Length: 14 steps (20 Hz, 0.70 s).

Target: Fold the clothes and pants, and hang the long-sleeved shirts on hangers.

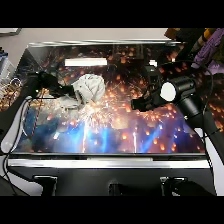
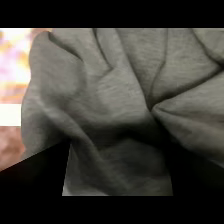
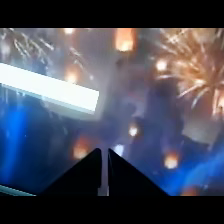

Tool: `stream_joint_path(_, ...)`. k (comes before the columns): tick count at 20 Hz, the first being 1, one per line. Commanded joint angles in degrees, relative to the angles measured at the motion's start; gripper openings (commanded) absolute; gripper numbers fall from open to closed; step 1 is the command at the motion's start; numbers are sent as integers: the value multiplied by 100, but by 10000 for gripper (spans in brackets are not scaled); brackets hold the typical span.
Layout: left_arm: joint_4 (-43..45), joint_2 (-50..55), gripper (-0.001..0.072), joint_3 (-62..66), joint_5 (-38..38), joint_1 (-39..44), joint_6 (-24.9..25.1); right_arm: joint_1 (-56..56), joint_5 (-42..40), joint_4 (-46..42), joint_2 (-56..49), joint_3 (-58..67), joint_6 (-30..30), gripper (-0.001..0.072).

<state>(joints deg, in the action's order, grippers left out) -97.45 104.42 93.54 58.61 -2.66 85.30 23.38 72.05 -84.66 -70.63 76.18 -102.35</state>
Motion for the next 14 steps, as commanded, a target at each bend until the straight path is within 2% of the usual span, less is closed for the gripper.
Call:
stream_joint_path(1,-4,354,635,-2,-4,221,-4,-2,-26,-2,2,4,-197,98)
stream_joint_path(2,-13,339,376,13,136,236,-2,-2,-17,-2,2,4,-208,98)
stream_joint_path(3,-109,306,34,63,343,238,2,-2,0,0,4,4,-210,98)
stream_joint_path(7,-1014,50,19,472,1405,328,26,-2,590,-31,17,4,-404,98)
stream_joint_path(9,-1257,-210,19,476,1707,614,20,-2,1036,-146,146,4,-402,98)
stream_joint_path(12,-1475,-503,18,476,2094,1491,-9,-2,1585,-708,669,4,-398,98)
stream_joint_path(14,-1665,-535,18,476,2087,2236,-319,-2,1926,-1259,1161,4,-396,97)
